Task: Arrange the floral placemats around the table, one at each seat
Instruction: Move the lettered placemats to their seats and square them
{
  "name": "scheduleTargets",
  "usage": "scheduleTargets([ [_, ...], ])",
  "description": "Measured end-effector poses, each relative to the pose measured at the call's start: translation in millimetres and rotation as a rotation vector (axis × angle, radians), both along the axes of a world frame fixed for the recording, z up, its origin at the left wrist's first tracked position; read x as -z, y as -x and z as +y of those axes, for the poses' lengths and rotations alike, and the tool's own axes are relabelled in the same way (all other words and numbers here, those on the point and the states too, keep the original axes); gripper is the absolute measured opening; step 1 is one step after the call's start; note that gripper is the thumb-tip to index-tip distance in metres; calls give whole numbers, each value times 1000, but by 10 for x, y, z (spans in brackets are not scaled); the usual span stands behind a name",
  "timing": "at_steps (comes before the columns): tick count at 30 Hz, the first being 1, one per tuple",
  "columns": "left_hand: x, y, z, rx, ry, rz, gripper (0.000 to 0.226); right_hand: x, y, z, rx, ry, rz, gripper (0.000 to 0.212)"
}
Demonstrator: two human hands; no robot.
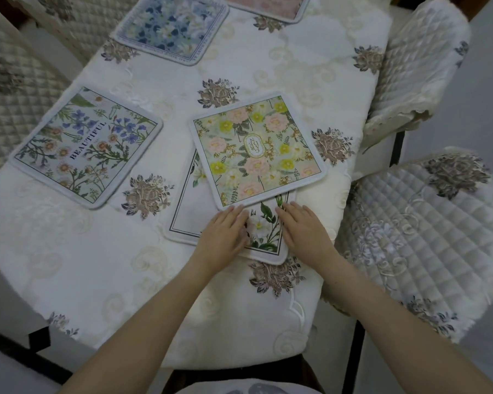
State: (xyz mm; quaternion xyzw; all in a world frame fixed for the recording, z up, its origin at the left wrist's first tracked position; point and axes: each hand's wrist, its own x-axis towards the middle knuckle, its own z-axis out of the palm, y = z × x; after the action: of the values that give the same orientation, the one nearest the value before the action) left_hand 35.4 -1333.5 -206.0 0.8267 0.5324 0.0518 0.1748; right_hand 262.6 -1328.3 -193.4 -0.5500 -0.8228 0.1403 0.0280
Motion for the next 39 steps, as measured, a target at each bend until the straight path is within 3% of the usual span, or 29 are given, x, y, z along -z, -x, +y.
scheduleTargets([
  [5,29,44,456,-151,33,89,71,224,360,22,191,58,20,59],
  [12,212,126,833,14,19,206,56,395,629,9,320,31,-54,67],
  [31,252,-233,2753,291,-50,307,56,629,618,-2,382,-5,58,62],
  [39,218,-207,2807,296,-11,232,55,620,619,5,378,-16,47,64],
])
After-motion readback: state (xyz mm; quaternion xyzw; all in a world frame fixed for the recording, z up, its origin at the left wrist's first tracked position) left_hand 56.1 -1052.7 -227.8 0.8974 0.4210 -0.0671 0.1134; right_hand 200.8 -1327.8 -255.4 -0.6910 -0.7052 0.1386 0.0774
